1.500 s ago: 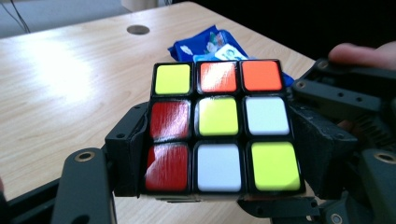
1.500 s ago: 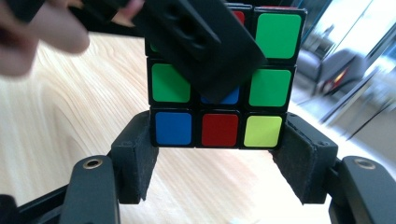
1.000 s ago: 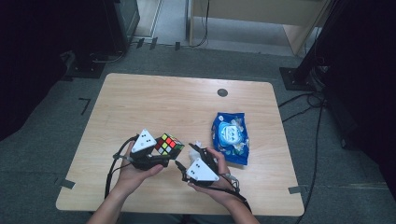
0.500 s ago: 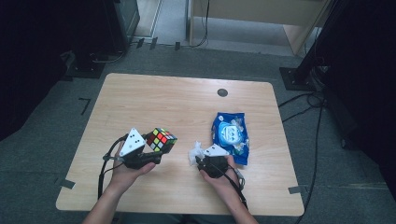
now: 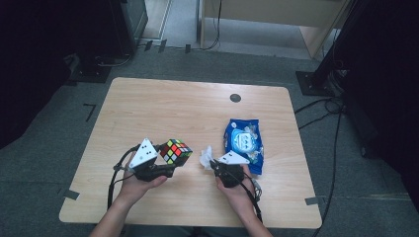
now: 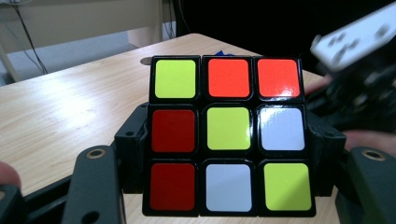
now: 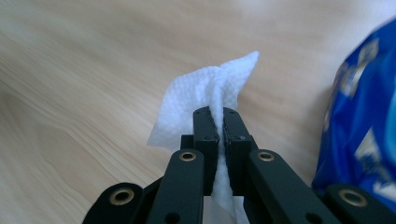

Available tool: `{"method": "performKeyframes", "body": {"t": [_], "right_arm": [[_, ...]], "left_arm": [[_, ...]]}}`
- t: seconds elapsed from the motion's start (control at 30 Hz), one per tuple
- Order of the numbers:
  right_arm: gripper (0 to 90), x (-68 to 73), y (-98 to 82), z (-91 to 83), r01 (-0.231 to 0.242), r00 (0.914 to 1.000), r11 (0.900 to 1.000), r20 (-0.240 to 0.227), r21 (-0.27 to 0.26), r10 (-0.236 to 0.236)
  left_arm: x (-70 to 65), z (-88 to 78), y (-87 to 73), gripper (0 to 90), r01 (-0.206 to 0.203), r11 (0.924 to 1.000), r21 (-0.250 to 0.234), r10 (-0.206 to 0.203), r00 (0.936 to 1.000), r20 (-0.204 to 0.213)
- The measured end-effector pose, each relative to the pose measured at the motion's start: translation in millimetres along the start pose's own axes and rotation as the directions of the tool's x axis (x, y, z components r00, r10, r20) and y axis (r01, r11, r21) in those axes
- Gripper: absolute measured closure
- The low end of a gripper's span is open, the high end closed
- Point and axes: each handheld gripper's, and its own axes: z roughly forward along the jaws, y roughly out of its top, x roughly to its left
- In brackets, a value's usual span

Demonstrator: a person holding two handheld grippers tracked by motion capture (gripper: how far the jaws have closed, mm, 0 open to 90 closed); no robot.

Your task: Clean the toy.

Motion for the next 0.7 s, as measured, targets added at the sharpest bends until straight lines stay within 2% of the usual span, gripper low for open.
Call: {"method": "performKeyframes", "body": {"t": [0.07, 0.13, 0.2, 0.23, 0.4, 0.43, 0.5, 0.63, 0.7], "right_arm": [[88.3, 4.3, 9.8, -11.8, -0.007, 0.9998, 0.998, -0.02, -0.063, 0.005], [88.4, 11.5, 20.5, -26.0, -0.014, 0.9983, 0.991, -0.057, -0.134, 0.006], [88.3, 20.9, 31.0, -41.6, -0.009, 0.9957, 0.979, -0.092, -0.204, -0.01], [88.4, 27.4, 37.0, -50.7, -0.005, 0.9931, 0.97, -0.114, -0.245, -0.024], [88.2, 50.8, 50.9, -75.5, -0.004, 0.9764, 0.935, -0.203, -0.354, -0.073], [88.3, 54.0, 52.2, -78.3, 0.0, 0.9751, 0.93, -0.206, -0.367, -0.082], [88.2, 56.9, 54.2, -80.1, -0.006, 0.9733, 0.926, -0.214, -0.378, -0.082], [88.2, 51.7, 52.3, -74.2, -0.052, 0.9695, 0.93, -0.242, -0.363, -0.04], [88.1, 47.8, 50.1, -71.3, -0.091, 0.9618, 0.929, -0.273, -0.359, -0.011]], "left_arm": [[-1.1, 2.5, -1.3, 34.3, -0.01, 0.9999, 0.008, 0.01, 0.9999, 0.003], [-3.8, 4.7, -2.5, 34.3, -0.029, 0.9995, 0.016, 0.029, 0.9996, 0.004], [-9.5, 6.7, -4.4, 34.3, -0.057, 0.9984, 0.003, 0.057, 0.9983, 0.009], [-11.7, 7.5, -5.0, 34.3, -0.063, 0.998, -0.004, 0.063, 0.9979, 0.015], [-29.4, 14.7, -7.7, 34.3, -0.13, 0.9915, -0.009, 0.13, 0.991, 0.031], [-32.8, 15.7, -8.3, 34.3, -0.144, 0.9894, -0.012, 0.145, 0.9888, 0.035], [-38.5, 15.8, -8.6, 34.3, -0.168, 0.9853, -0.029, 0.17, 0.9839, 0.056], [-46.2, 12.9, -5.4, 34.3, -0.188, 0.9802, -0.064, 0.192, 0.9794, 0.063], [-46.7, 12.5, -5.5, 34.3, -0.203, 0.9776, -0.056, 0.206, 0.9772, 0.051]]}}
